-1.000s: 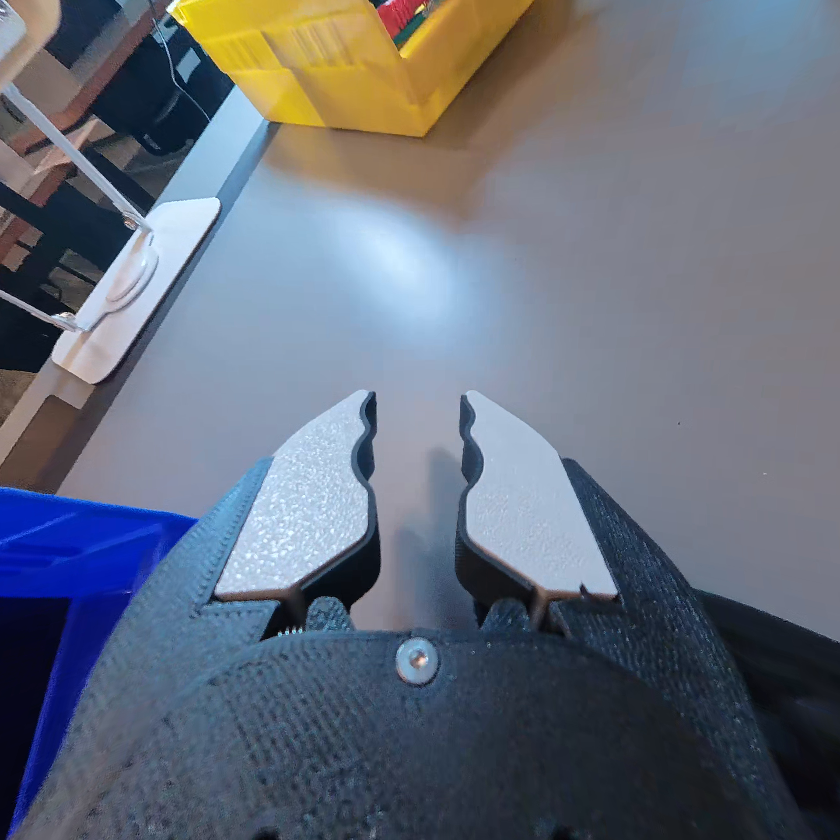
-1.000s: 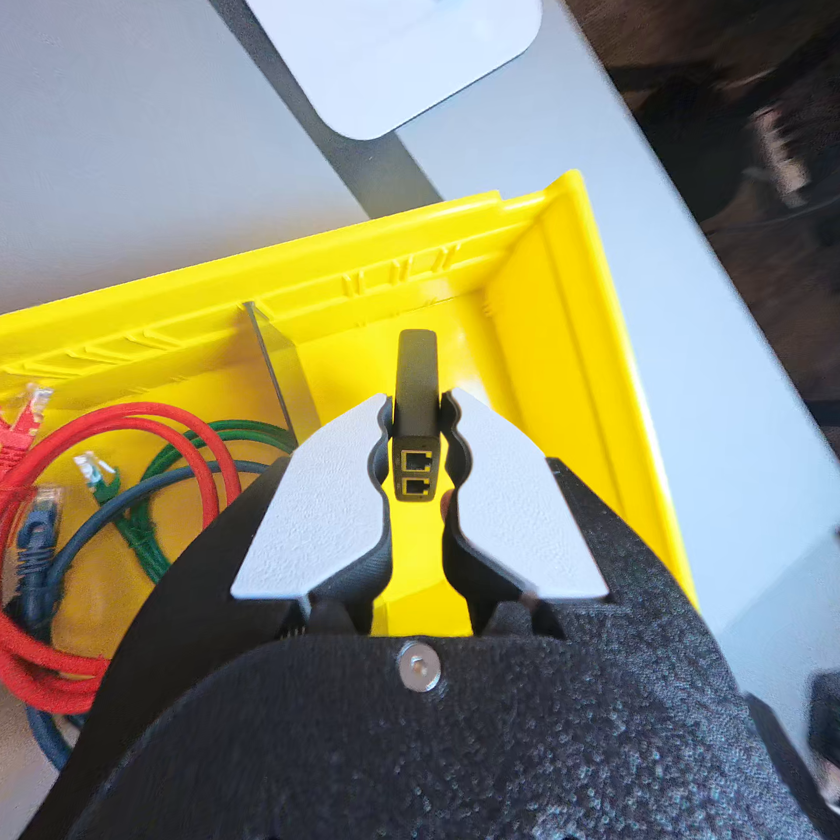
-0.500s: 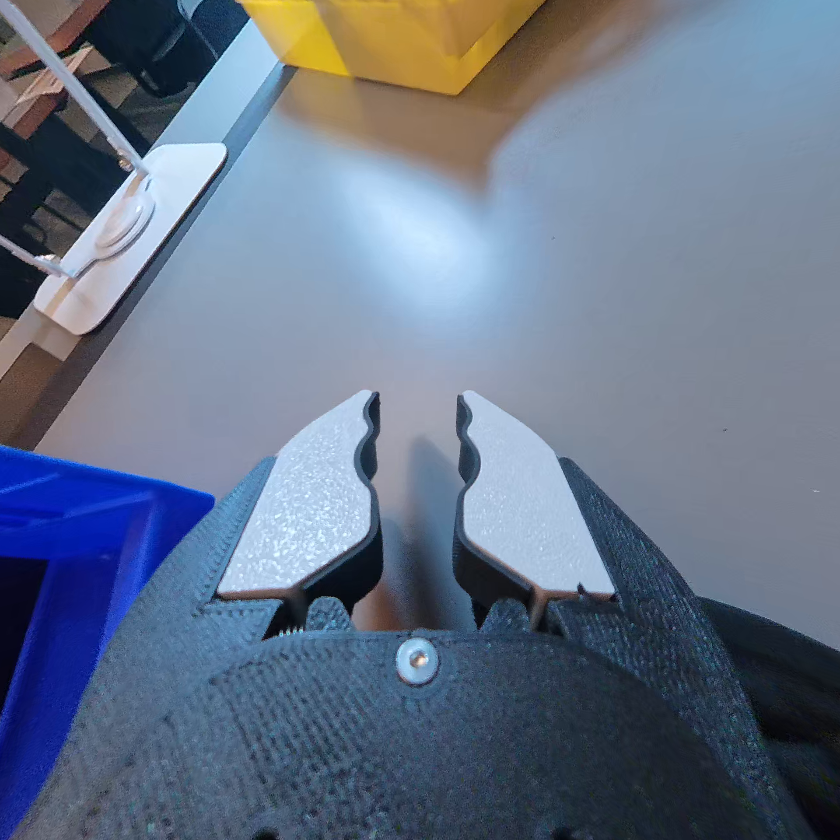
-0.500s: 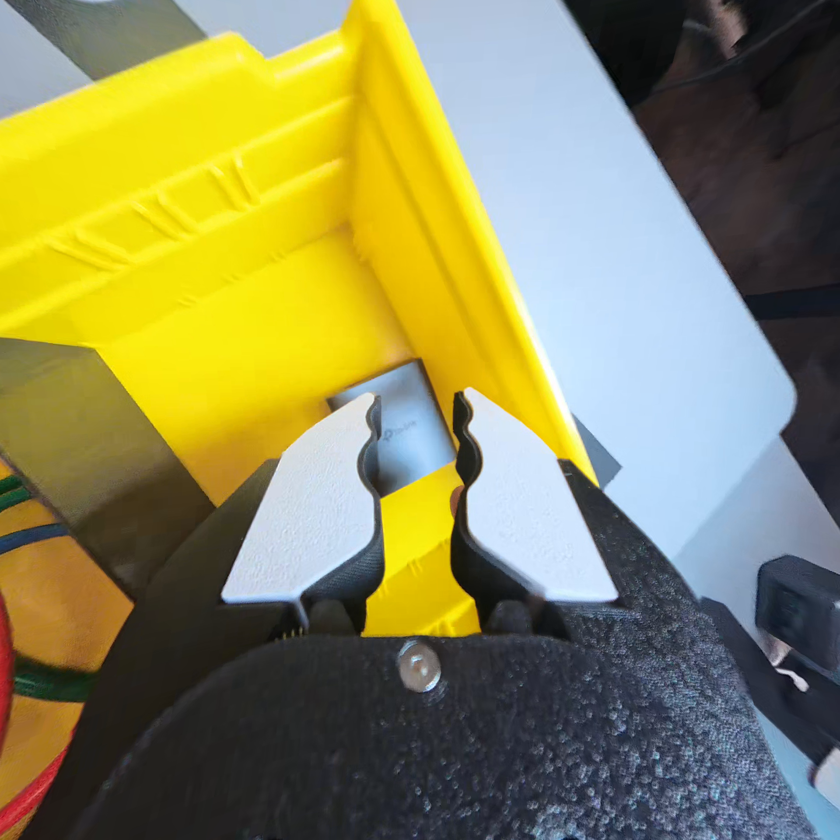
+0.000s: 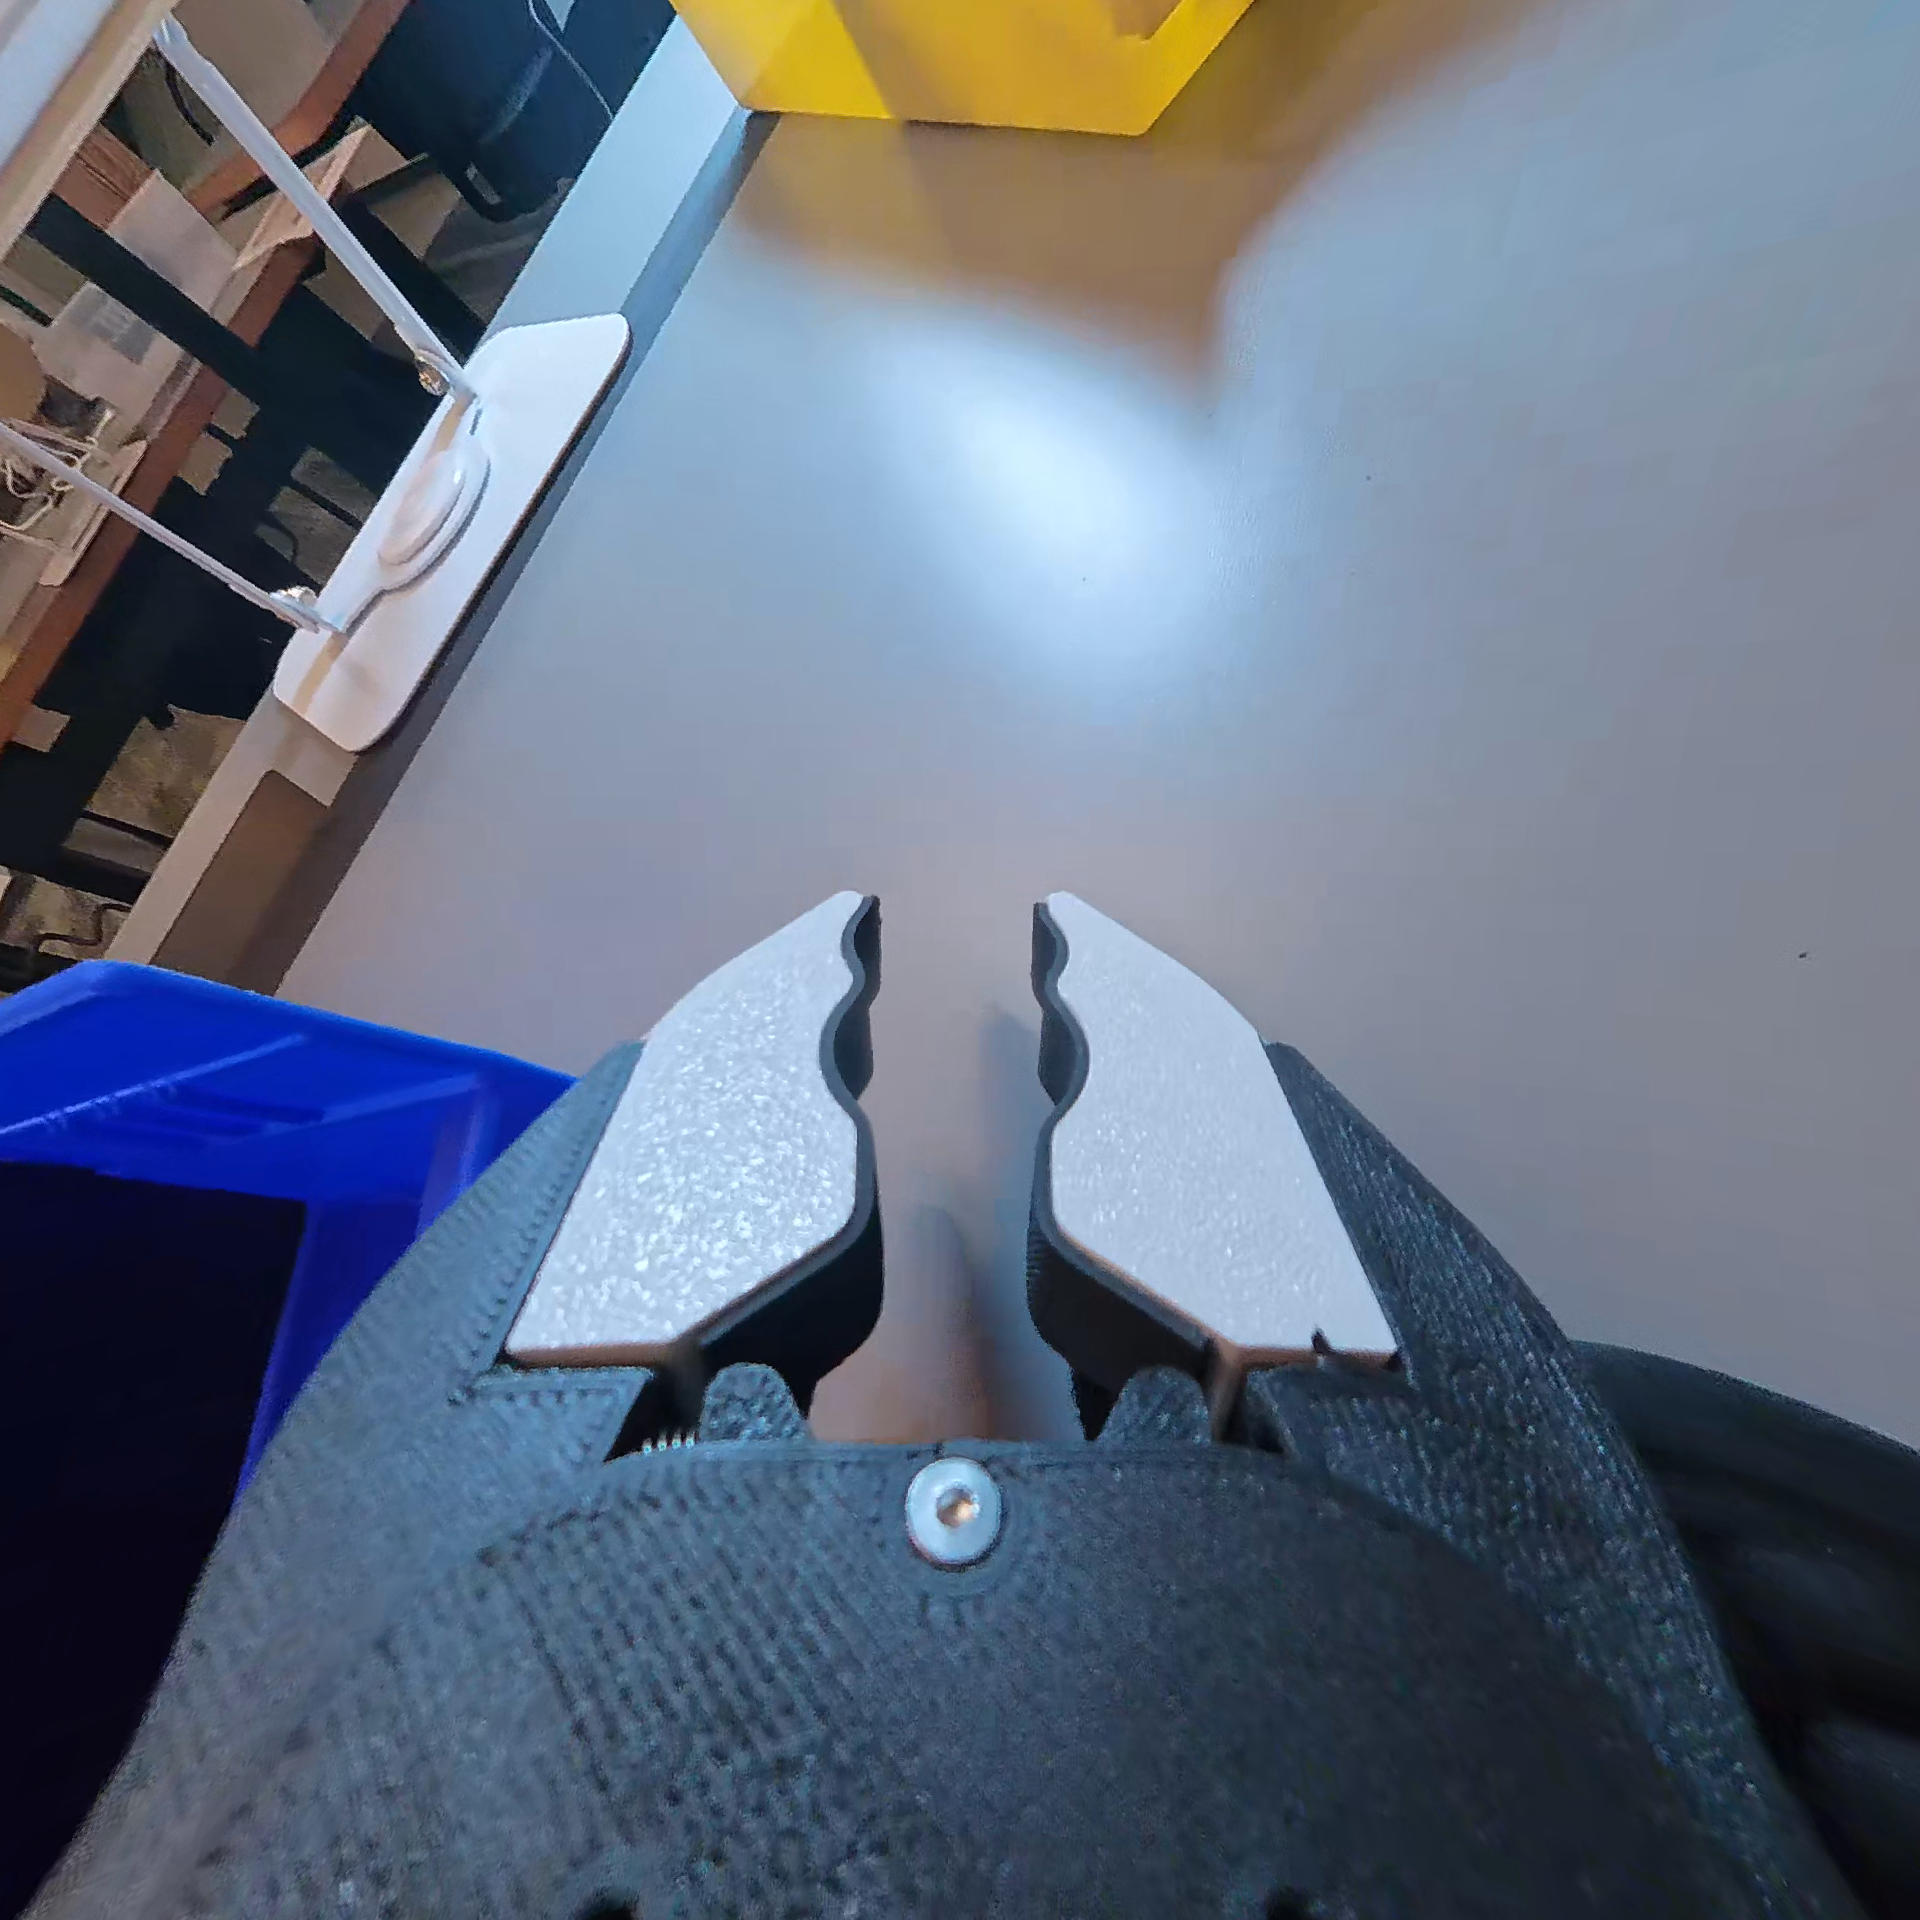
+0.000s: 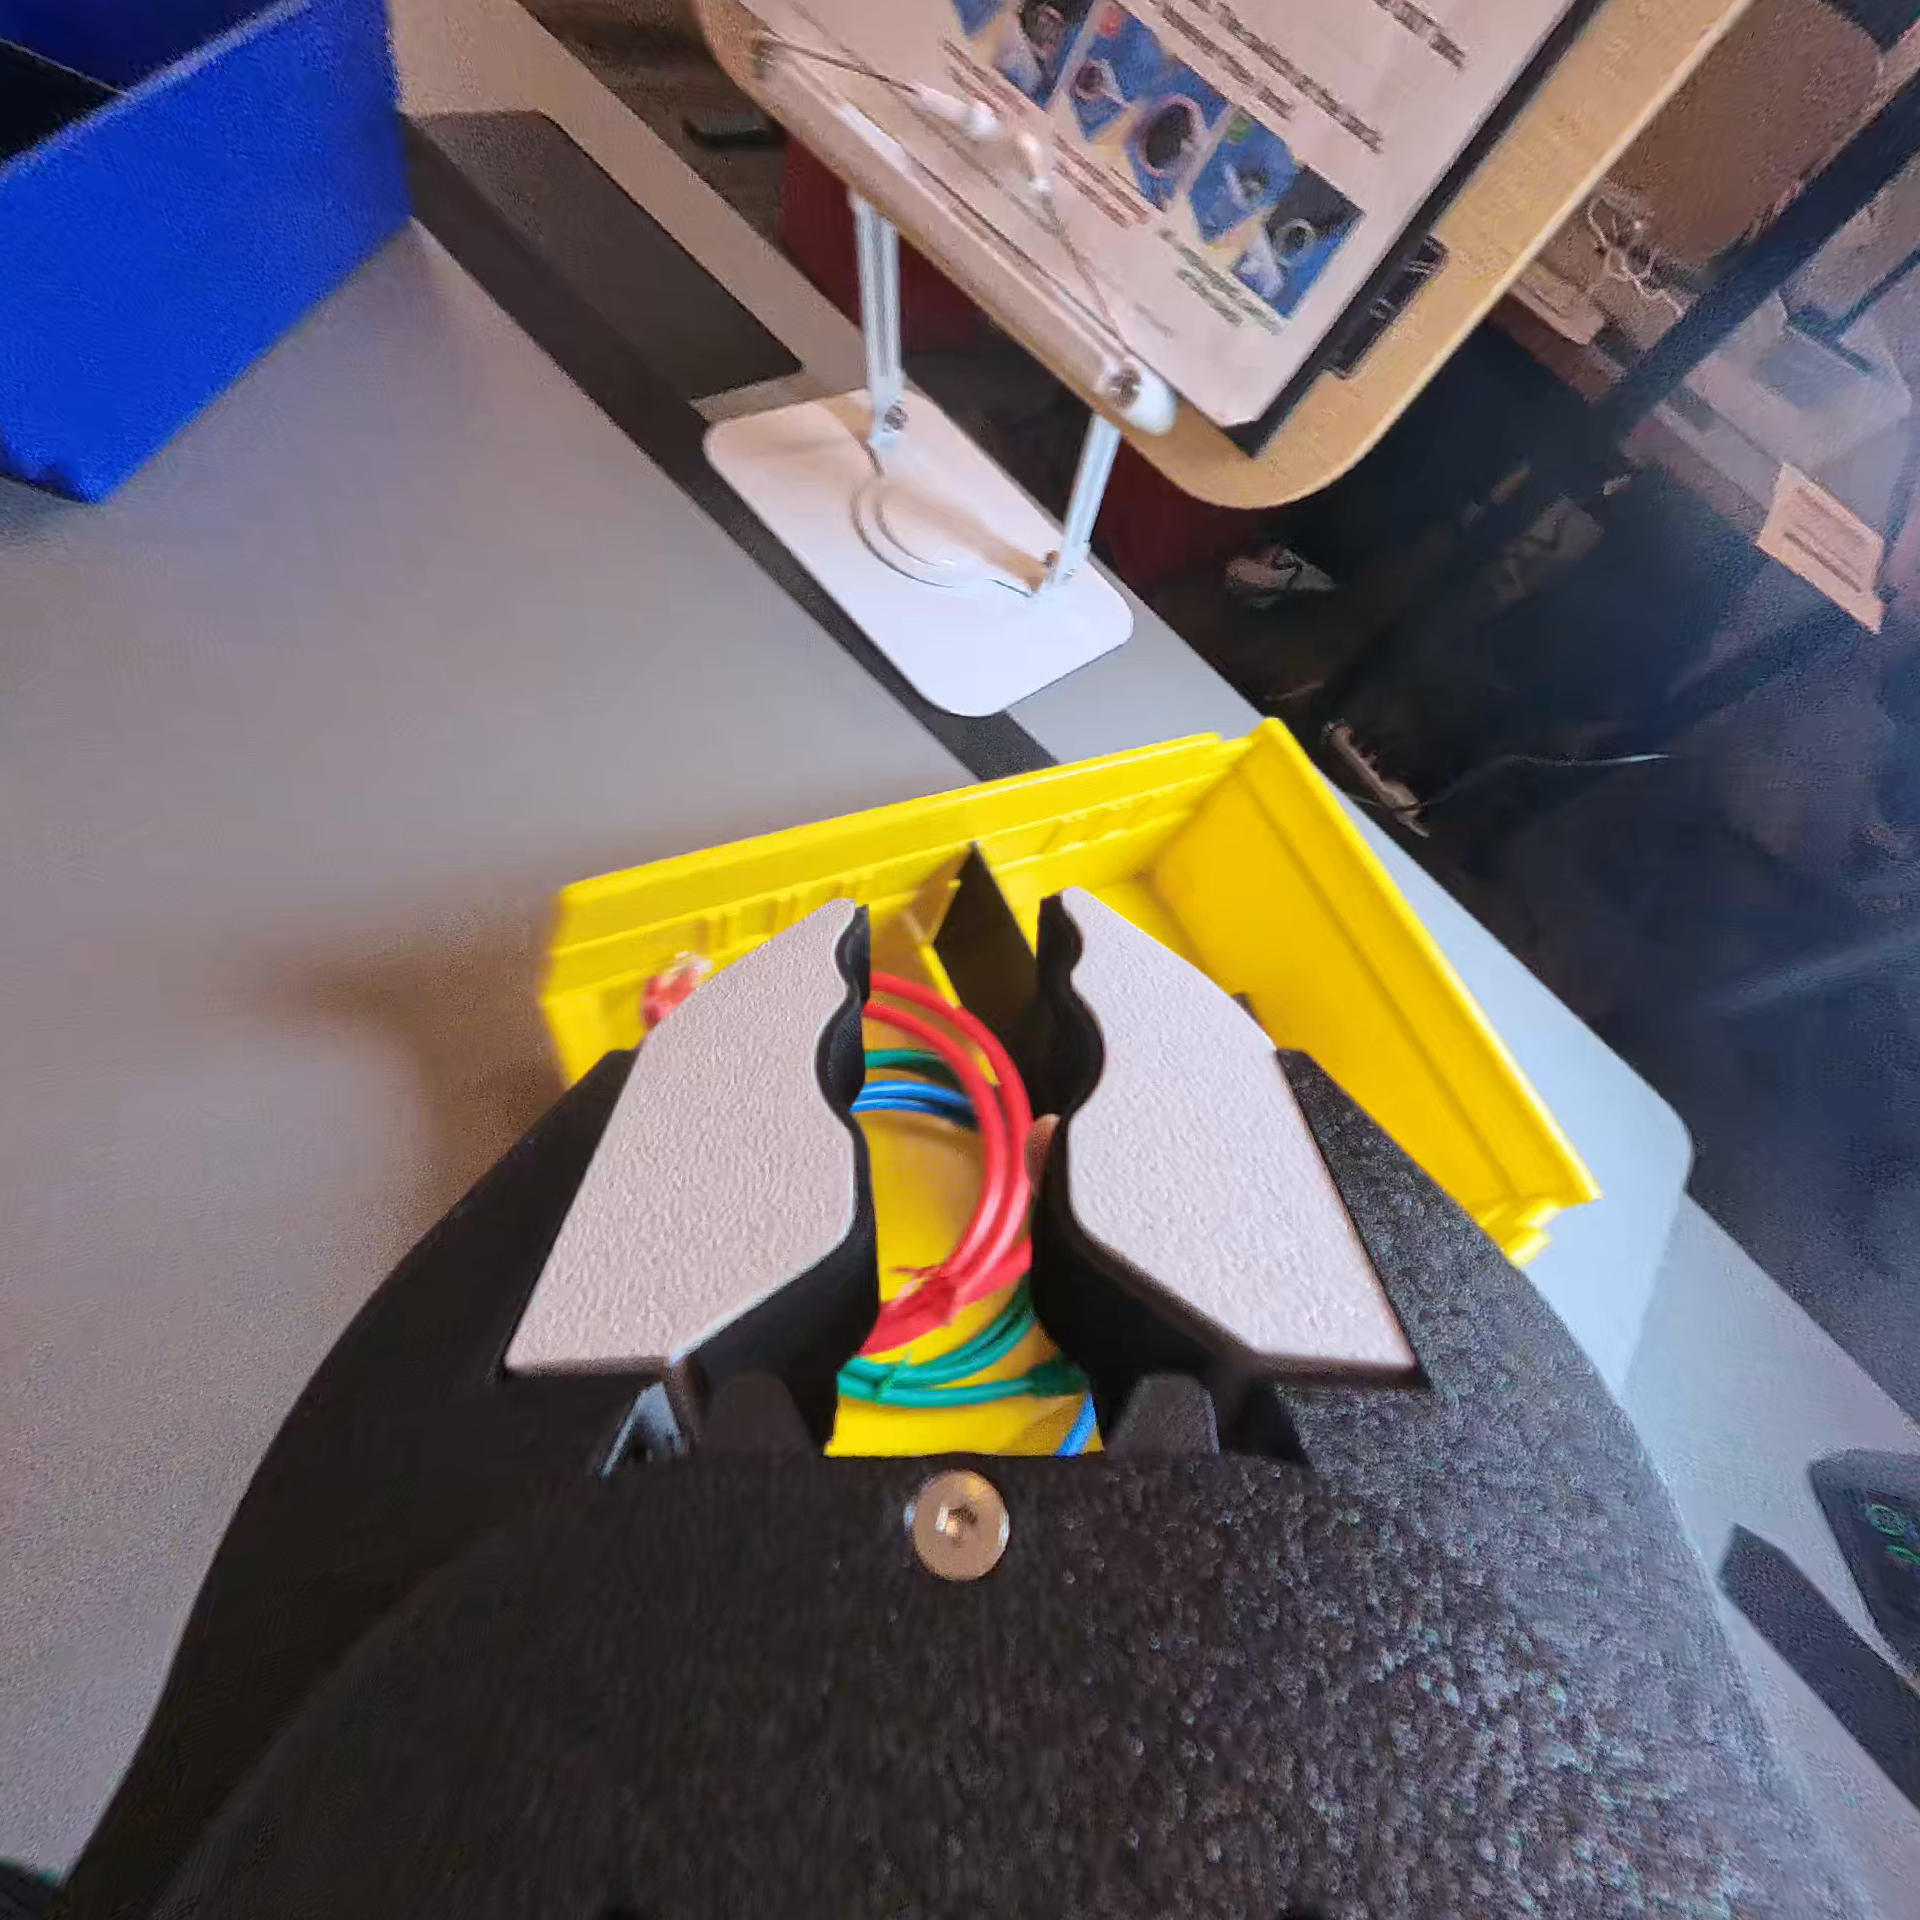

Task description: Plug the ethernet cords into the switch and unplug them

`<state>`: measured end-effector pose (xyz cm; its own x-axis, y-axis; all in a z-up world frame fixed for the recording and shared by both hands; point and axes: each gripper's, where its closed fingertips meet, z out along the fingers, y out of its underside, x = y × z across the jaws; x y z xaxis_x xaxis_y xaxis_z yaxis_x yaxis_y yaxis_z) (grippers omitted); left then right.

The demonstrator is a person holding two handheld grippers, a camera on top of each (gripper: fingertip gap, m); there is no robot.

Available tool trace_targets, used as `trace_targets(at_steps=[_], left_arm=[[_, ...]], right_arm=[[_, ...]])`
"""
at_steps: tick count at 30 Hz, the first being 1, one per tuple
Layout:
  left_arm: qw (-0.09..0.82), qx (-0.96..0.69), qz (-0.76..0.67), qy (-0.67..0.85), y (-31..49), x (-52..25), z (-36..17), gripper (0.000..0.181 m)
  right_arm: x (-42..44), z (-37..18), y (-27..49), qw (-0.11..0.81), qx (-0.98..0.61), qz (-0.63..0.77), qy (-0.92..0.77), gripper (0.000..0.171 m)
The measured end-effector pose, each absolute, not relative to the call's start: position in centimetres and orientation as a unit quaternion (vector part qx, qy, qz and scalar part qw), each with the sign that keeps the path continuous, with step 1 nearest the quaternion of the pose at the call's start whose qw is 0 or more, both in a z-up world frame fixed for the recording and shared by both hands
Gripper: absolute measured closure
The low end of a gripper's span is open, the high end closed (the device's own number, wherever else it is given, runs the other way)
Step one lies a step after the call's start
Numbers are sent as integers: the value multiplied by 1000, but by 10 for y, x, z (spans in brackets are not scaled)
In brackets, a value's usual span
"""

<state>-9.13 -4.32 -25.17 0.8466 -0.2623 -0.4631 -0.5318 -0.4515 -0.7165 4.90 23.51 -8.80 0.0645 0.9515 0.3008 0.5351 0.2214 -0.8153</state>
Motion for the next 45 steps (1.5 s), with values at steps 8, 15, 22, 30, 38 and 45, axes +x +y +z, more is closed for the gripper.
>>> trace_targets(at_steps=[8, 15, 22, 30, 38, 45], left_arm=[[478, -833, 136, 245, -47, -83, -244, 164], [504, -830, 180, 155, -72, -136, -215, 151], [394, -863, 292, 121, -109, -212, -216, 125], [293, -927, 185, 142, -111, -217, -238, 141], [257, -954, 71, 140, -117, -207, -245, 143], [223, -959, 85, 155, -115, -213, -270, 152]], right_arm=[[101, -180, 109, 444, -575, 234, -646, 140], [141, -222, 140, 439, -608, 106, -653, 132], [139, -234, 190, 416, -573, -50, -704, 123], [119, -260, 221, 346, -481, -156, -790, 140], [141, -259, 155, 350, -406, -117, -836, 140], [166, -256, 79, 400, -301, -78, -862, 139]])
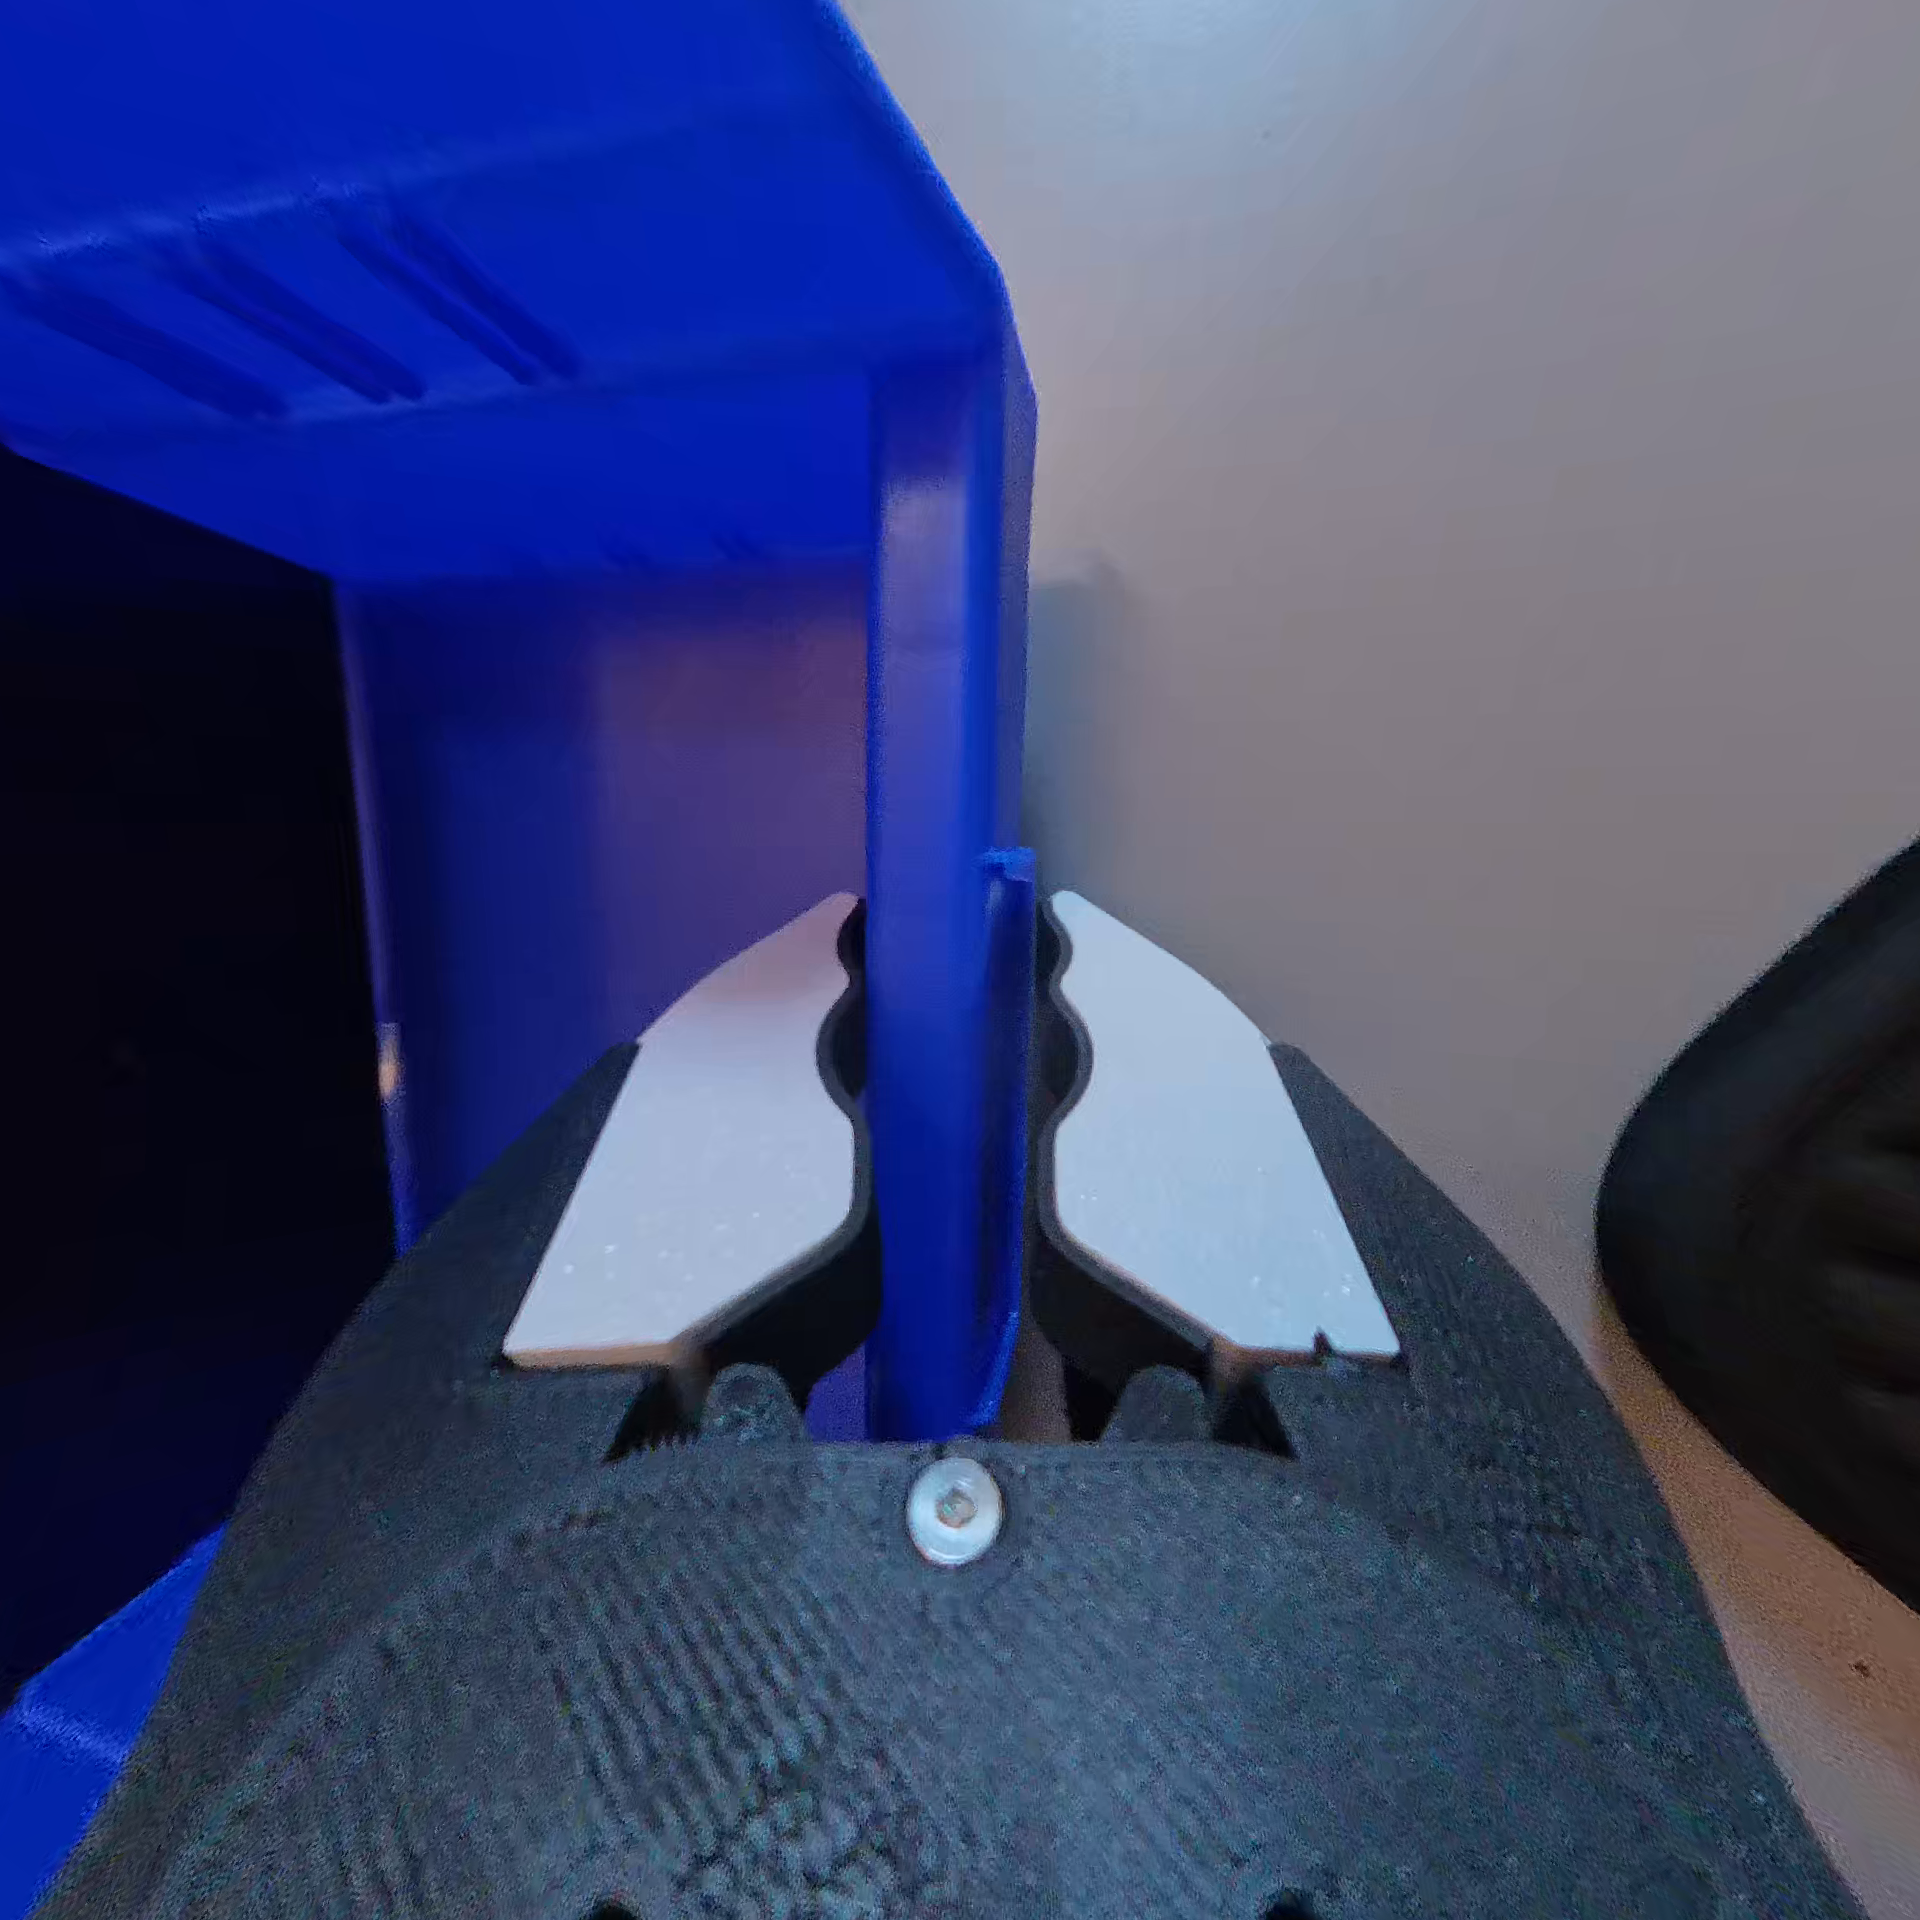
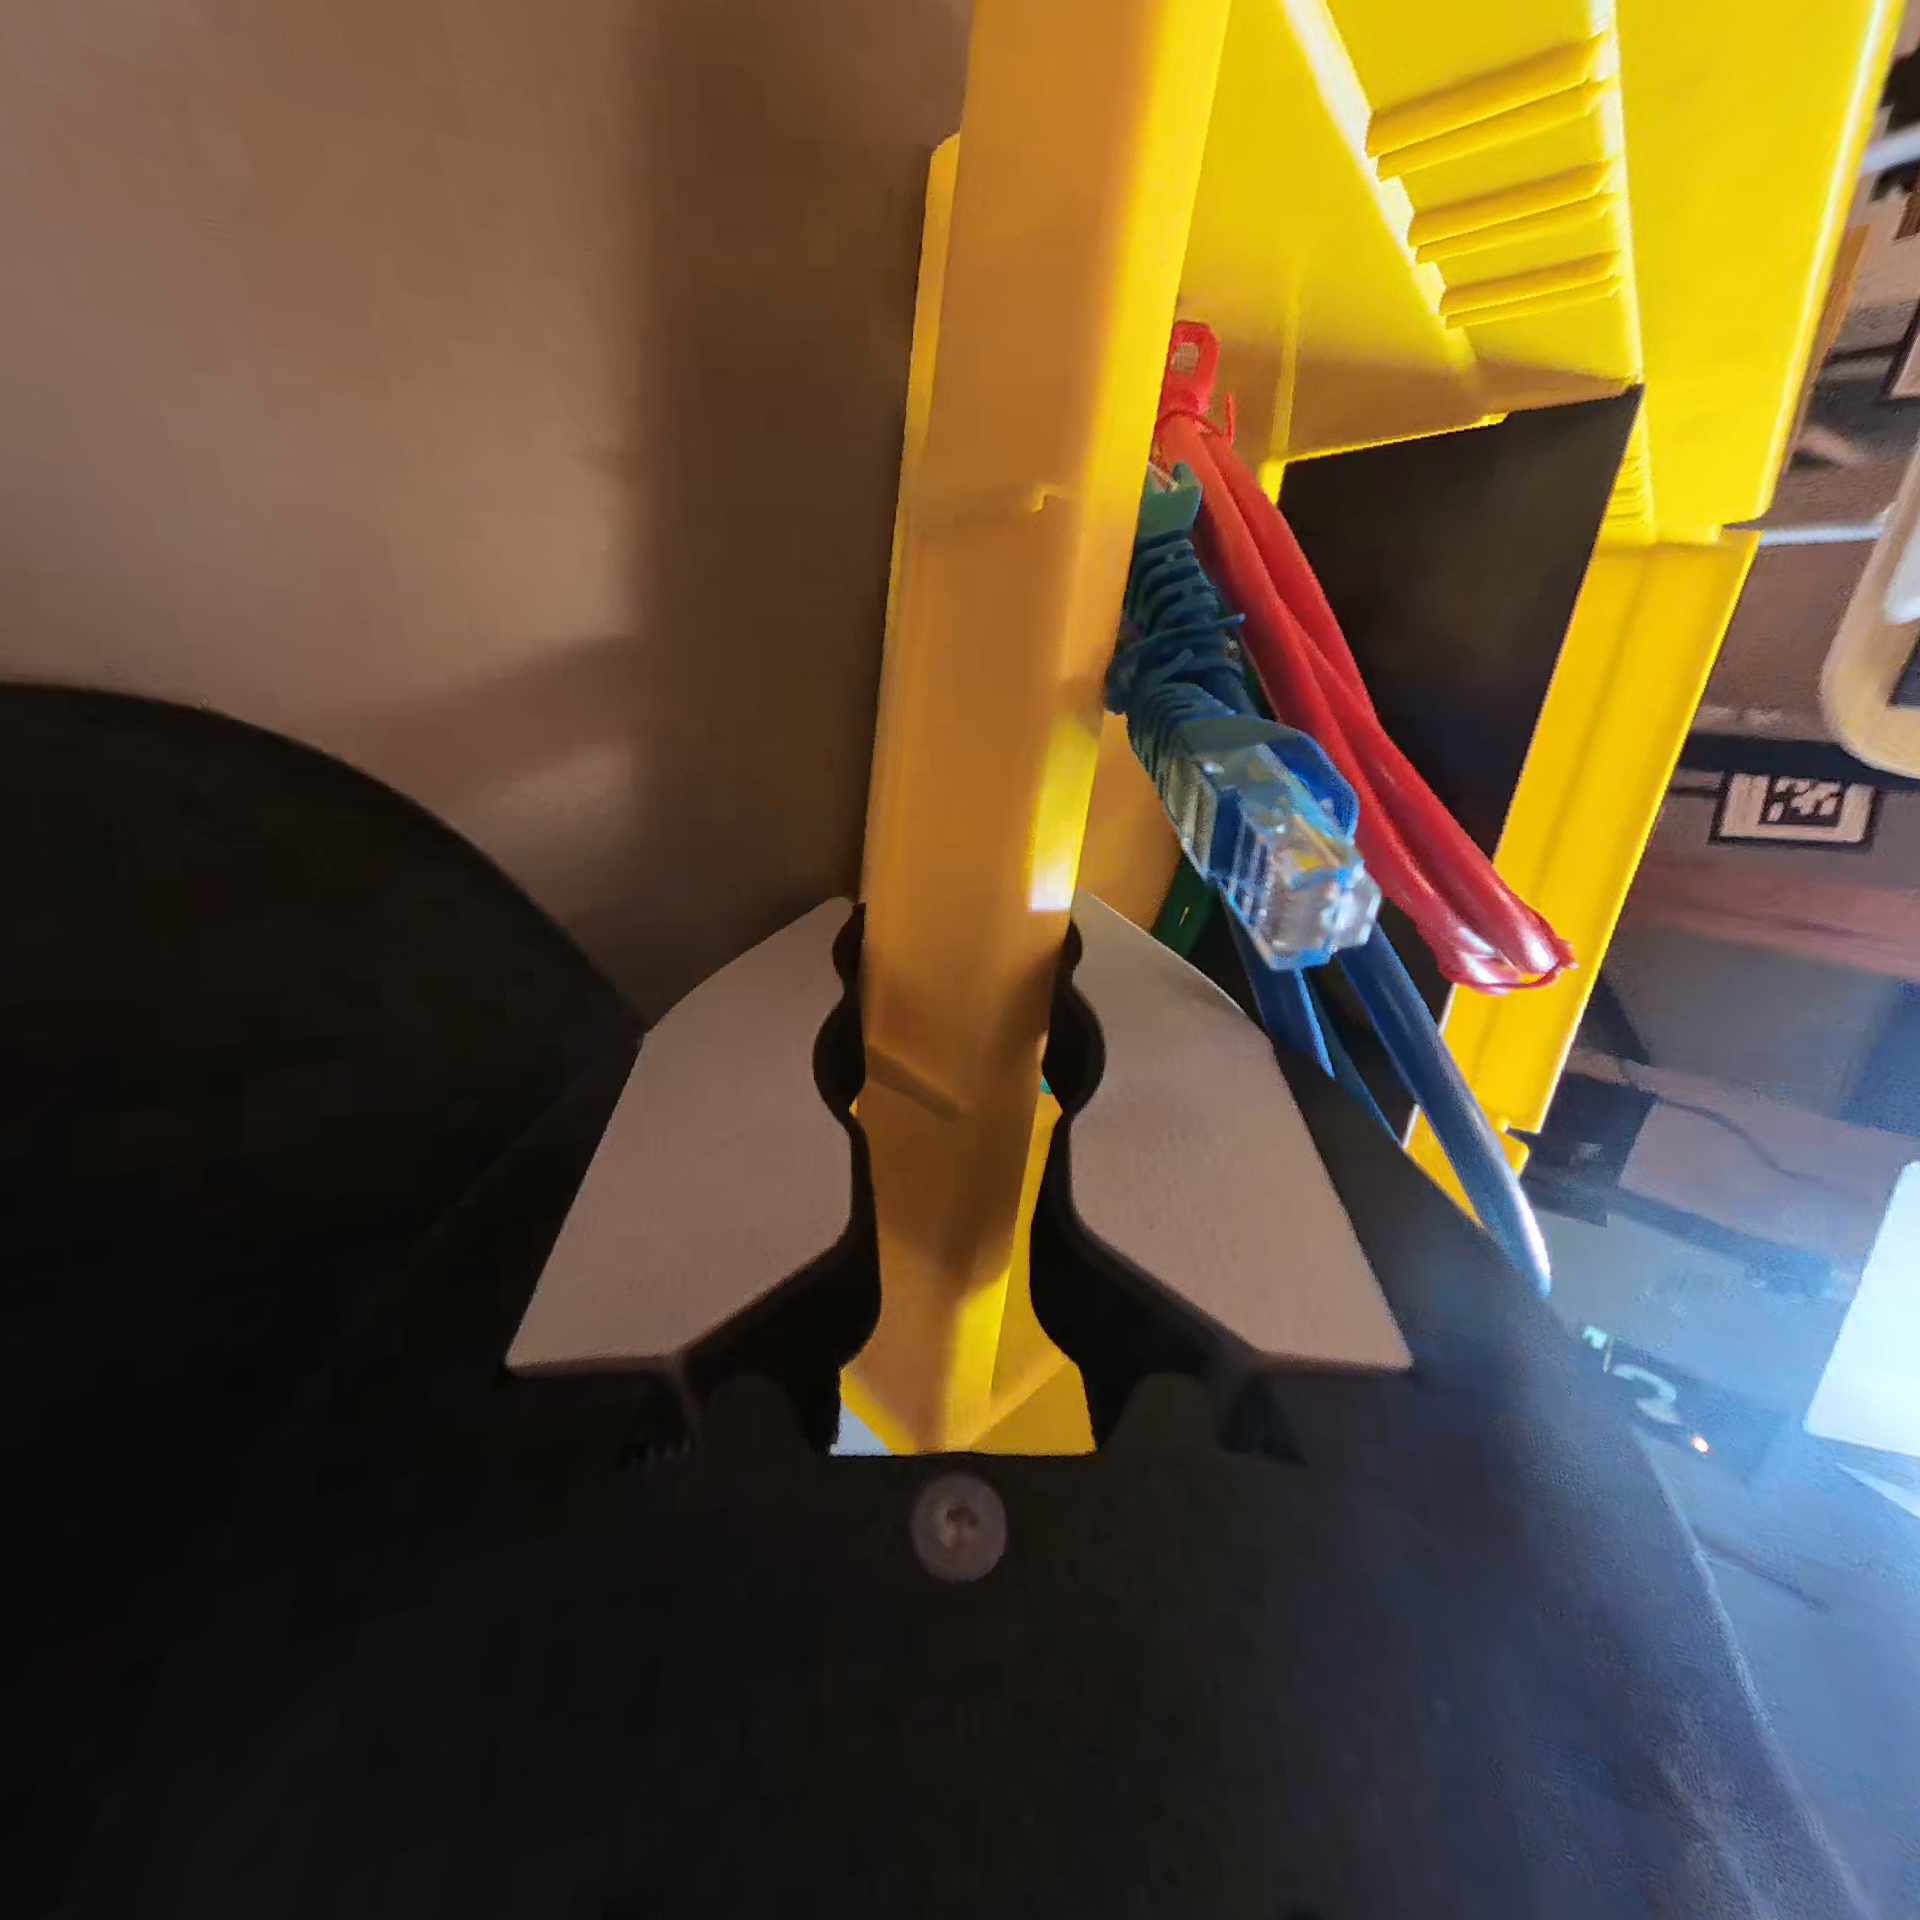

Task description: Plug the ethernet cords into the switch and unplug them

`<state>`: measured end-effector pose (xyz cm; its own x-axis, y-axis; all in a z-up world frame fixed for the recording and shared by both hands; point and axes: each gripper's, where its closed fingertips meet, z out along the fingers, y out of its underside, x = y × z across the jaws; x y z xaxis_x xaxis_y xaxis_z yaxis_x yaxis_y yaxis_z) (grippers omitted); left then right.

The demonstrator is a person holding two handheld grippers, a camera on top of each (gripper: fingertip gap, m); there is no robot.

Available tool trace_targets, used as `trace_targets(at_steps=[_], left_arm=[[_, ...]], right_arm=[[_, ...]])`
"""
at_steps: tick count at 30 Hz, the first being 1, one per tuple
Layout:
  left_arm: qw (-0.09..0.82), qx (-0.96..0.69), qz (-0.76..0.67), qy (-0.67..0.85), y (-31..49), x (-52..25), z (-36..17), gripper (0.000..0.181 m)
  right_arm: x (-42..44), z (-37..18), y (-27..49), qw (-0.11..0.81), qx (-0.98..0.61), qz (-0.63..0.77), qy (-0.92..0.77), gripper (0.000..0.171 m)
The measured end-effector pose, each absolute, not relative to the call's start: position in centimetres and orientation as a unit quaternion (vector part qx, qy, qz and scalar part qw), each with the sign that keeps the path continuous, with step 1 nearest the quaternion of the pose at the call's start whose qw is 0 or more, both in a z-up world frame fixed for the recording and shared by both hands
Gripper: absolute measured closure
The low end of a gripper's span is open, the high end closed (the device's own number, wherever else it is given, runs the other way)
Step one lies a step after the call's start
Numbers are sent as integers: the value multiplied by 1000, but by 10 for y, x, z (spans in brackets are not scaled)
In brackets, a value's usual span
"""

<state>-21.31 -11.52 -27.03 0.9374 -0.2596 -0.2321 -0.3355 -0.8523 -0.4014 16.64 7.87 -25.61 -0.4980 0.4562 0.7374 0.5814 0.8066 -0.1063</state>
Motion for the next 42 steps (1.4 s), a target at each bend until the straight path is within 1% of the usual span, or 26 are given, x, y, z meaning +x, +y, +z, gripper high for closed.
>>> trace_targets(at_steps=[2, 4, 5, 8, 10, 12, 13, 14, 15, 17, 19, 20, 21, 22, 23, 24, 25, 26, 27, 28, 29, 31, 33, 35, 39, 42], left_arm=[[228, -952, 105, 176, -109, -210, -270, 153], [233, -945, 102, 206, -103, -196, -270, 153], [237, -940, 102, 222, -98, -187, -269, 153], [244, -925, 104, 272, -77, -159, -269, 152], [250, -912, 100, 309, -60, -137, -269, 152], [258, -898, 94, 344, -43, -114, -268, 151], [264, -890, 94, 360, -35, -103, -267, 151], [275, -881, 99, 372, -27, -92, -265, 149], [296, -872, 104, 375, -20, -82, -258, 148], [369, -854, 81, 359, -13, -53, -230, 145], [455, -831, 3, 321, -21, -12, -196, 143], [485, -822, -48, 296, -29, 9, -184, 142], [497, -819, -94, 273, -38, 28, -179, 138], [500, -818, -127, 255, -45, 44, -180, 130], [505, -816, -152, 237, -50, 59, -183, 123], [517, -812, -169, 214, -50, 70, -184, 122], [534, -805, -181, 184, -46, 78, -184, 121], [552, -799, -186, 152, -39, 82, -183, 123], [563, -795, -185, 126, -32, 84, -185, 128], [570, -795, -177, 104, -26, 84, -188, 133], [574, -799, -153, 95, -22, 82, -189, 139], [572, -810, -72, 111, -19, 74, -192, 149], [563, -814, -47, 134, -22, 81, -193, 150], [571, -805, -31, 157, -28, 94, -189, 152], [610, -766, -8, 200, -53, 129, -157, 154], [643, -734, 60, 211, -91, 130, -117, 157]], right_arm=[[165, -251, 63, 425, -288, -68, -856, 138], [167, -242, 47, 441, -311, -35, -842, 134], [170, -236, 35, 439, -337, 14, -833, 131], [183, -198, 6, 467, -403, 172, -768, 135], [199, -170, 7, 496, -457, 250, -694, 141], [217, -151, 29, 540, -515, 278, -606, 142], [226, -150, 48, 557, -550, 266, -562, 142], [234, -154, 64, 563, -579, 250, -534, 138], [238, -164, 77, 556, -609, 235, -515, 131], [235, -186, 88, 523, -646, 231, -505, 116], [225, -201, 94, 498, -663, 237, -506, 110], [219, -207, 95, 481, -670, 246, -510, 110], [214, -211, 95, 464, -675, 252, -515, 110], [209, -211, 97, 457, -677, 260, -515, 111], [204, -210, 98, 452, -678, 270, -512, 118], [200, -211, 99, 440, -682, 281, -513, 132], [198, -211, 100, 436, -686, 283, -510, 136], [198, -210, 102, 444, -687, 271, -507, 145], [200, -207, 104, 462, -682, 252, -508, 152], [202, -206, 104, 479, -677, 223, -512, 156], [205, -205, 104, 494, -676, 193, -512, 158], [209, -201, 93, 510, -668, 200, -503, 159], [218, -192, 88, 541, -660, 188, -487, 160], [233, -171, 79, 573, -648, 179, -469, 162], [274, -121, 43, 623, -619, 188, -440, 161], [282, -95, 5, 650, -583, 200, -443, 159]])
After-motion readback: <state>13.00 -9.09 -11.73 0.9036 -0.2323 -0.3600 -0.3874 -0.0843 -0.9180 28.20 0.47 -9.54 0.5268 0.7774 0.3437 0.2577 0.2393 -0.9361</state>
